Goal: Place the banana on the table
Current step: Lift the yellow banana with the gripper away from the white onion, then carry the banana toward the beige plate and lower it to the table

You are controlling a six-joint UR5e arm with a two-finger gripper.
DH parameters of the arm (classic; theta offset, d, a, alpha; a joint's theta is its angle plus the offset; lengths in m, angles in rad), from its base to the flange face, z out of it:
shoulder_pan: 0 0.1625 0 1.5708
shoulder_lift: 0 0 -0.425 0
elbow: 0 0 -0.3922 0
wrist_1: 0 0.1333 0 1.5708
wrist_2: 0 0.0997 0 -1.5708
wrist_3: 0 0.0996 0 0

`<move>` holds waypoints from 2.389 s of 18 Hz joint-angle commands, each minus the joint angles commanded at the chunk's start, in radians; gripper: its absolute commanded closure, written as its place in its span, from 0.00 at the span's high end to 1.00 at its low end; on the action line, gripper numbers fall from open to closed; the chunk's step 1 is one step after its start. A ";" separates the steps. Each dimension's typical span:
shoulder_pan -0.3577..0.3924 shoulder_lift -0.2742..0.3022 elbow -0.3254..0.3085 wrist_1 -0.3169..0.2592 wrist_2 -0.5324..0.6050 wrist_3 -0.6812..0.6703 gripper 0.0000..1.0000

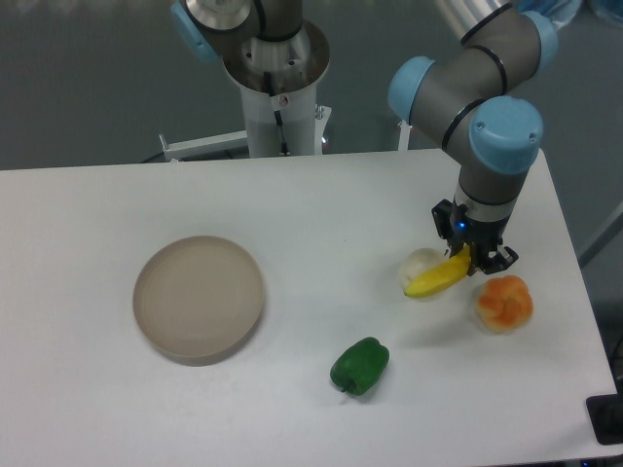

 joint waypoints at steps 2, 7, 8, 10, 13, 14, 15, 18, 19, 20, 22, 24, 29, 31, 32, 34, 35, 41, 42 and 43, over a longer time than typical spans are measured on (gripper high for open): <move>-0.029 0.003 -0.015 -0.008 0.018 -0.132 0.05; -0.037 0.008 -0.017 -0.008 0.018 -0.140 0.05; -0.038 0.009 -0.017 -0.008 0.017 -0.155 0.05; -0.051 0.012 -0.018 -0.008 0.017 -0.214 0.05; -0.072 0.017 -0.040 -0.008 0.018 -0.369 0.04; -0.080 0.023 -0.055 -0.008 0.018 -0.432 0.04; -0.090 0.040 -0.076 -0.006 0.018 -0.539 0.04; -0.097 0.090 -0.167 0.003 0.026 -0.684 0.04; -0.098 0.106 -0.196 0.006 0.031 -0.711 0.04; -0.098 0.118 -0.225 0.011 0.035 -0.742 0.04; -0.126 0.123 -0.265 0.015 0.041 -0.791 0.04; -0.162 0.100 -0.265 0.023 0.061 -0.799 0.05; -0.274 0.048 -0.268 0.058 0.078 -0.813 0.09; -0.297 0.032 -0.267 0.063 0.075 -0.857 0.10; -0.299 0.017 -0.264 0.066 0.077 -0.868 0.10; -0.304 -0.001 -0.256 0.067 0.077 -0.862 0.13; -0.304 -0.003 -0.255 0.067 0.077 -0.858 0.17; -0.304 -0.009 -0.255 0.083 0.075 -0.845 0.93; -0.302 -0.008 -0.253 0.083 0.075 -0.844 1.00; -0.302 -0.006 -0.252 0.083 0.077 -0.847 1.00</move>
